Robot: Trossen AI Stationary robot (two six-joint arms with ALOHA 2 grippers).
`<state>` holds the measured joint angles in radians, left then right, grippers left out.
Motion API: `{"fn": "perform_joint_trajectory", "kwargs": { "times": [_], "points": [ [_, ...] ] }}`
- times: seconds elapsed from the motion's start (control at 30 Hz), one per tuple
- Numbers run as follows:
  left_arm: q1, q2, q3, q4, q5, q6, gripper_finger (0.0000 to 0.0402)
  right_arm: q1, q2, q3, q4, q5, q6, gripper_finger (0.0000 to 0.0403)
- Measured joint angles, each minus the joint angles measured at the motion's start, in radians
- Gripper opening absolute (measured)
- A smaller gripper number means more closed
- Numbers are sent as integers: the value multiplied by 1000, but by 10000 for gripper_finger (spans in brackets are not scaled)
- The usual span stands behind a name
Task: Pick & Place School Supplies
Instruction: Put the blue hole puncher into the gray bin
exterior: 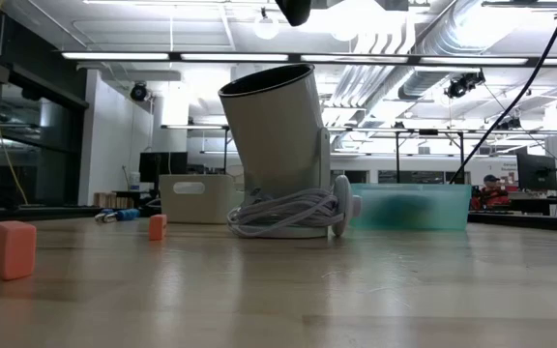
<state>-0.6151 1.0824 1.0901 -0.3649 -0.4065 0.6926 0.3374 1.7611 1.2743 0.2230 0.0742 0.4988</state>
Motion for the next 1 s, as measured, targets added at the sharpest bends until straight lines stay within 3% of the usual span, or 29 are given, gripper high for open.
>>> {"fn": "perform_joint_trajectory", "kwargs": {
  "times": [0.53,0.77,1.0],
  "points": [
    [0,0,0,7,51,-2,86,-6,0,0,0,-4,-5,32],
    [-1,0,0,-3,66,-9,34,-6,0,0,-2,-14,-5,32],
    [0,0,0,3,105,-15,34,-6,0,0,0,-31,-3,32]
  ]
}}
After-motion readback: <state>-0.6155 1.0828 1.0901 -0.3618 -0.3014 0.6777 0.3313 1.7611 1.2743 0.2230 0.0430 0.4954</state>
